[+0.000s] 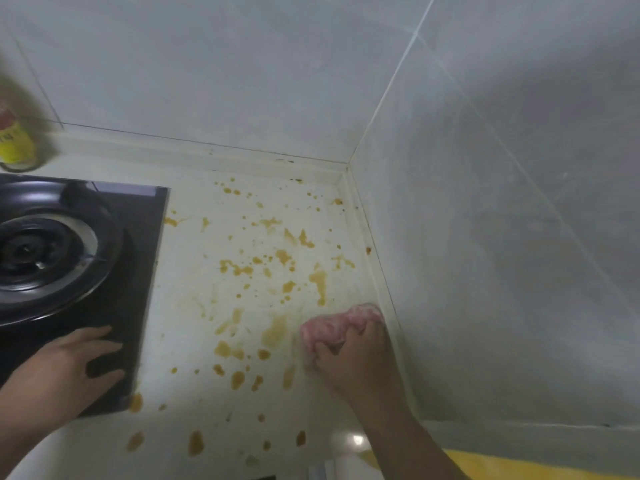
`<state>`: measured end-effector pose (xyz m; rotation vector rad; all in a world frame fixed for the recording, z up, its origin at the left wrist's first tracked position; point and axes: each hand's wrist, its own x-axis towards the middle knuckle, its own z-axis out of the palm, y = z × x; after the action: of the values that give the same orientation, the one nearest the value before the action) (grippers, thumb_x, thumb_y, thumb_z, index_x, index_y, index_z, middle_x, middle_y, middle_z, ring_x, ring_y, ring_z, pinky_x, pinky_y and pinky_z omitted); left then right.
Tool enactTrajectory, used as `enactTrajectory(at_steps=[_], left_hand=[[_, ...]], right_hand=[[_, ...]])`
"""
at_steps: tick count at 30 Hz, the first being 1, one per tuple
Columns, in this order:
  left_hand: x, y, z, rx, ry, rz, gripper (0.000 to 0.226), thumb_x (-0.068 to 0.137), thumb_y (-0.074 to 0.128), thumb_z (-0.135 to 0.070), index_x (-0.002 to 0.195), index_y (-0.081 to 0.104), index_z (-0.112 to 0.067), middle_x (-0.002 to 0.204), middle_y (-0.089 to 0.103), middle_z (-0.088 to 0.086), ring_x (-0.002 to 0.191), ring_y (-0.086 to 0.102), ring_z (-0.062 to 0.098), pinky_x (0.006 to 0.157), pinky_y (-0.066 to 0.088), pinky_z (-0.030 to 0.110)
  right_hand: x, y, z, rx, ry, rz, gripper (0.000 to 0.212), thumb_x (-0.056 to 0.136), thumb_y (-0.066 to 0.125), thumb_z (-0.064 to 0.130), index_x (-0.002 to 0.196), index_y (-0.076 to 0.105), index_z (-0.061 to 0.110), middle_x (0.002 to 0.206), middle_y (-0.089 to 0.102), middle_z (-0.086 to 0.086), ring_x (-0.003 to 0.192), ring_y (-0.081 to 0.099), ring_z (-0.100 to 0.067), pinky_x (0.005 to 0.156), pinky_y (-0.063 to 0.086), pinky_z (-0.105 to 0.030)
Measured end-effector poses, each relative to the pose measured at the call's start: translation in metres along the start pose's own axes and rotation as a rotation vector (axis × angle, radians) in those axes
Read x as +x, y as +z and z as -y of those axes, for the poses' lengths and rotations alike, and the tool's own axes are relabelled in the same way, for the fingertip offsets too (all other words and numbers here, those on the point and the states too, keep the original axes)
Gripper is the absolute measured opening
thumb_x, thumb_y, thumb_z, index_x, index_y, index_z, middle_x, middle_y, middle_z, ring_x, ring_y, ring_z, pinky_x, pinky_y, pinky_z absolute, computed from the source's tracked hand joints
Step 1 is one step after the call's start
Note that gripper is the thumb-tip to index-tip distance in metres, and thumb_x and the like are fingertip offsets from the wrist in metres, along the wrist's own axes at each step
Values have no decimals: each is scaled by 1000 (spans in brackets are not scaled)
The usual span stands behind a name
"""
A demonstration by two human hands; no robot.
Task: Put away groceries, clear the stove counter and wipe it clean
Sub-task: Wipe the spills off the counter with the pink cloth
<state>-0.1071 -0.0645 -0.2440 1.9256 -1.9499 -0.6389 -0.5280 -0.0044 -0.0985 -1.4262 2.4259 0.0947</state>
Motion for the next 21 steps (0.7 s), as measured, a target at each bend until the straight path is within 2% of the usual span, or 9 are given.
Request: enactTrajectory(at_steps=[4,7,12,16,19,21], left_hand=[[1,2,-1,18,27,21,51,41,94,-4,88,73,-11,115,61,18,100,58,37,95,45,44],[2,5,6,18,17,53,53,41,95,-7,89,73,-11,116,61,17,101,58,36,97,43,43],[1,4,3,26,78,33,52,41,94,-6,89,74,-10,117,60,19,101,58,37,96,43,43],[-1,5,6,28,65,31,54,39,94,-5,88,74,-8,116,61,19,99,59,37,94,45,43],[-6,-2,1,24,30,23,55,38,95,-7,89,74,-12,116,61,15,100,59,34,94,46,42],[-7,-13,-12,40,63,14,56,35,96,-7,87,75,-11,112,64,15,96,60,34,91,47,45]], right_hand=[[7,-4,10,33,14,81,91,84,44,62,148,26,0,158,14,-21,147,8,-34,119,8,-42],[18,-2,10,54,3,88,86,90,49,54,151,19,1,159,7,-21,148,2,-32,119,3,-39],[32,-6,16,71,10,62,81,91,51,50,149,24,0,159,12,-19,148,9,-29,119,12,-36],[55,-8,27,104,-3,39,79,90,52,48,148,27,0,159,15,-19,148,10,-29,119,11,-36],[75,-11,36,110,-18,13,78,87,53,50,145,35,1,155,26,-18,145,21,-30,118,23,-40],[87,-15,40,109,-30,17,77,87,53,51,145,36,3,156,25,-17,144,22,-30,116,26,-41]])
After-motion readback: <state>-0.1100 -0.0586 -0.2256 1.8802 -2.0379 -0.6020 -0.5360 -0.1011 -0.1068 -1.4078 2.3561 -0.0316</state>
